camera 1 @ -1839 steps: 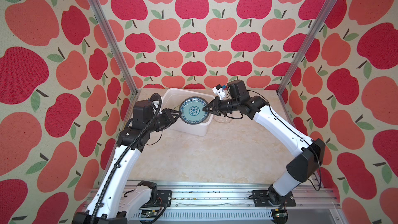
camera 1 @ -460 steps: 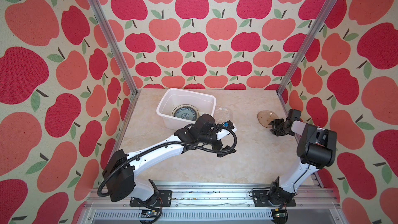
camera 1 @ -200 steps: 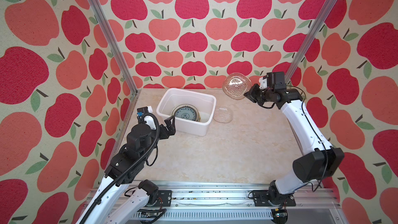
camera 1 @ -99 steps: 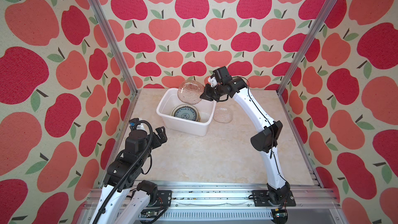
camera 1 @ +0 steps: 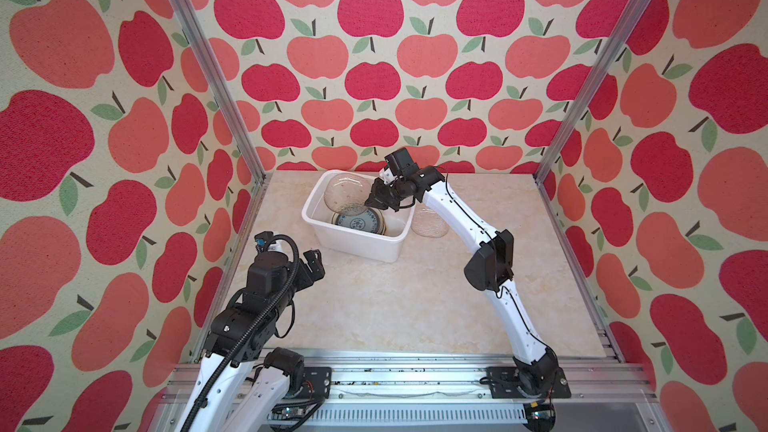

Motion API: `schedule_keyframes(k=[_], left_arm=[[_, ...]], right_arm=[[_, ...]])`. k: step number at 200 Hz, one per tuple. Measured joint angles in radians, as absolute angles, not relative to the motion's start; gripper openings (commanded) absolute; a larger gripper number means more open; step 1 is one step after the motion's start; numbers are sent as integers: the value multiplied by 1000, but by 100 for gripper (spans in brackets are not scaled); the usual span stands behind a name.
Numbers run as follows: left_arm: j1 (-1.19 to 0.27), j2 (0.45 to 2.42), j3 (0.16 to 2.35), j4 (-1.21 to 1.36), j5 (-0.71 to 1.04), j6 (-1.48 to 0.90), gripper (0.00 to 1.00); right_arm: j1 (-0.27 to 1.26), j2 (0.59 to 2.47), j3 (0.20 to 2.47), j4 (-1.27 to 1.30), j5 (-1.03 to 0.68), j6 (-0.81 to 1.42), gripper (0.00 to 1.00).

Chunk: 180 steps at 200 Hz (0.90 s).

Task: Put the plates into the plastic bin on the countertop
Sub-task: 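Carry the clear glass plate over the bin and lower it onto the stack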

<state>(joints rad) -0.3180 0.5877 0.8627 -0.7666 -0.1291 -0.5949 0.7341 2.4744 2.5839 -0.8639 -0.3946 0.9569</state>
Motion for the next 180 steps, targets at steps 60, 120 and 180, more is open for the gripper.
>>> schedule_keyframes(k=[60,120,180], left_arm=[[-318,601,852,-759,-120,-607,99],[-316,604,850,-759,-115,-613,99],[-310,595,850,-760,-115,-612,99]], right_arm=[[754,2529,2562,-817,-368,994,0],[780,2550,2526,-758,-353,1044,2],[785,2561,2489,-752,-323,1053,8]])
